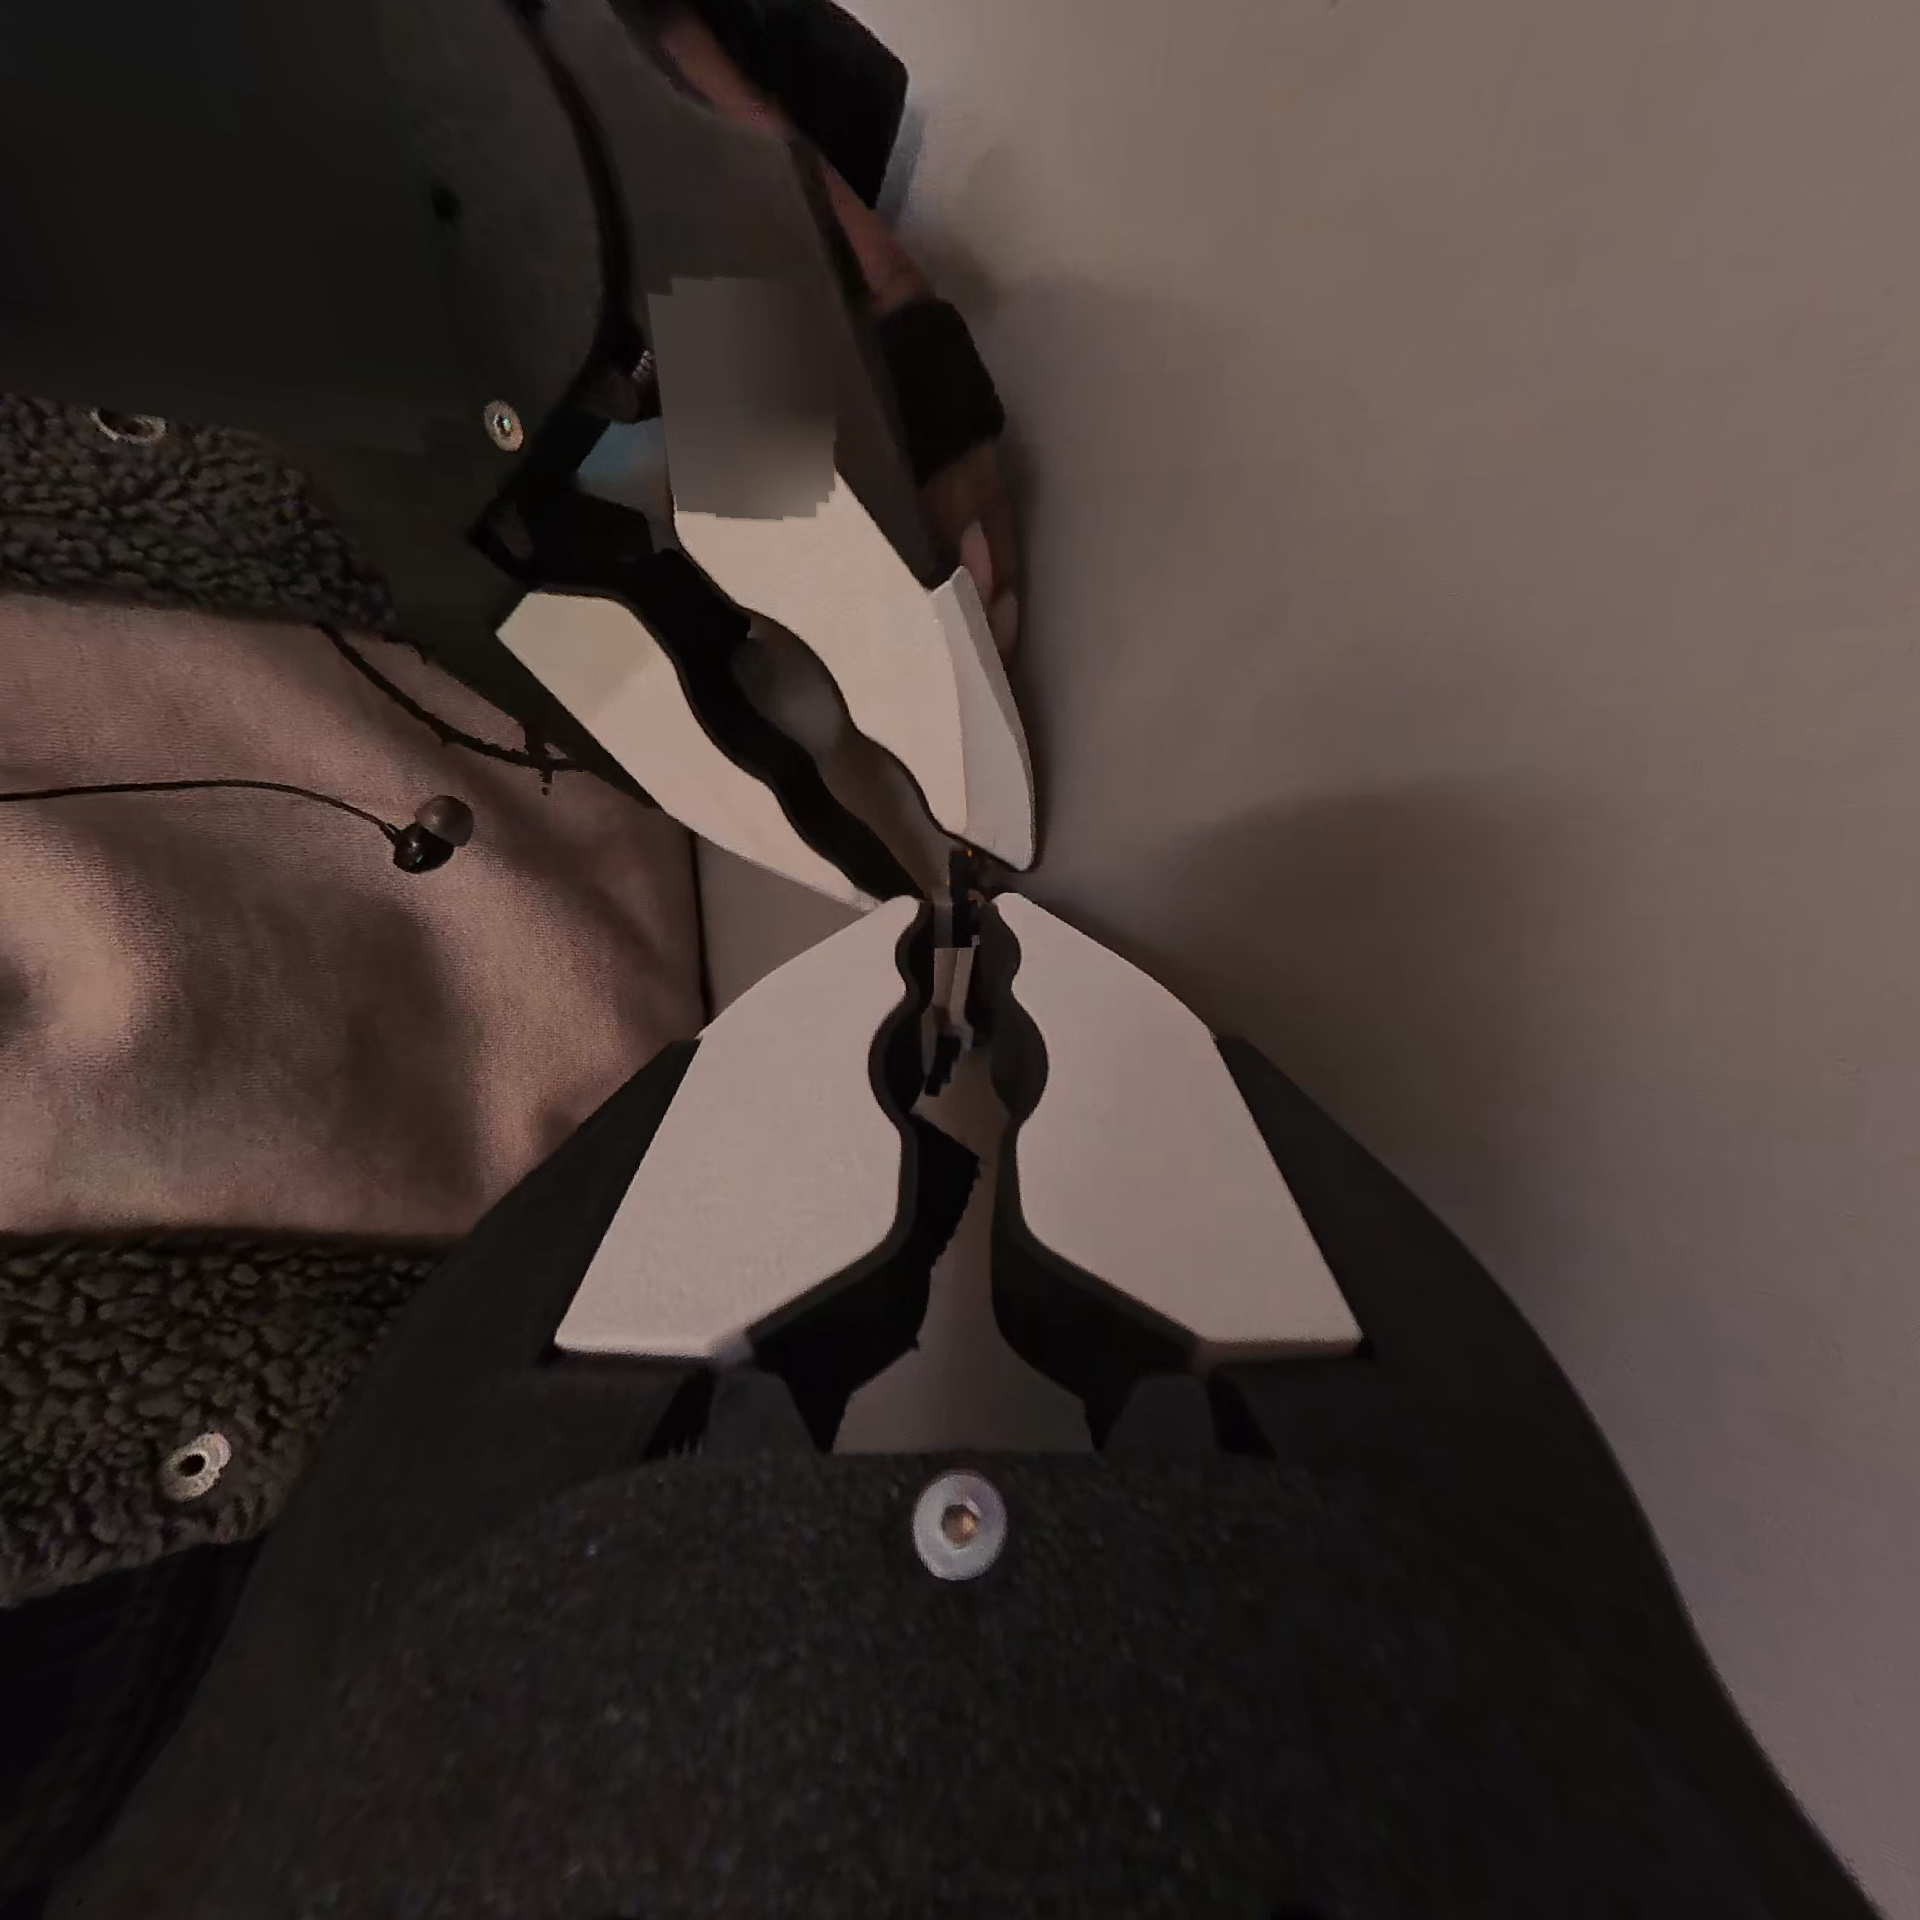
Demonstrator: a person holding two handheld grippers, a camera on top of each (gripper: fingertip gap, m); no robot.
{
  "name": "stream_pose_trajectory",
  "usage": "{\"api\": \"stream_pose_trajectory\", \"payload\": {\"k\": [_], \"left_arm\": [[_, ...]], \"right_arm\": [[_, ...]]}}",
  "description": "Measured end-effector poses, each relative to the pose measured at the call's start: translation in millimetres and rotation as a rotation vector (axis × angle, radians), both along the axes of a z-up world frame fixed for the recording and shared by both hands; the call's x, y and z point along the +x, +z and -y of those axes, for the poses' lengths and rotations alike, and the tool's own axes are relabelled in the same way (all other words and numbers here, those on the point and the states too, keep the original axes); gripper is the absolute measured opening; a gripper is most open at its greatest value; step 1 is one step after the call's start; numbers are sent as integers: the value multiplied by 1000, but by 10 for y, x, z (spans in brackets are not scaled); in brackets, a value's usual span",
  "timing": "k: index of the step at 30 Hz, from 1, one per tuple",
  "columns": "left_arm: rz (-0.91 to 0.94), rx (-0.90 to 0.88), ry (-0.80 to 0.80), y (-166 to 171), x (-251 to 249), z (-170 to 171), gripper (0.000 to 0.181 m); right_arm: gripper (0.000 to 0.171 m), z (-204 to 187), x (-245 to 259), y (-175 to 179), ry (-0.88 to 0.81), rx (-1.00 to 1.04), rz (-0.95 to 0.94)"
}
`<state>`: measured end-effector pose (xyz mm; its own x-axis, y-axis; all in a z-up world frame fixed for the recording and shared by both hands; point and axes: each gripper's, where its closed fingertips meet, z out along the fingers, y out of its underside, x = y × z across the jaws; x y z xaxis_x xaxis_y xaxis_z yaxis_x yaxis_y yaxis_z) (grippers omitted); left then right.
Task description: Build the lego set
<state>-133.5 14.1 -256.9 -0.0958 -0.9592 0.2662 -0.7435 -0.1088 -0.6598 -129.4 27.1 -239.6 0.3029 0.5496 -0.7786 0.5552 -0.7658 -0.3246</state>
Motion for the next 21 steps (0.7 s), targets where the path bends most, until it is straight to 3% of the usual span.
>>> {"api": "stream_pose_trajectory", "payload": {"k": [21], "left_arm": [[27, 16, 20, 21, 25, 3, 18]], "right_arm": [[8, -29, 83, -94, -73, -111, 36]]}}
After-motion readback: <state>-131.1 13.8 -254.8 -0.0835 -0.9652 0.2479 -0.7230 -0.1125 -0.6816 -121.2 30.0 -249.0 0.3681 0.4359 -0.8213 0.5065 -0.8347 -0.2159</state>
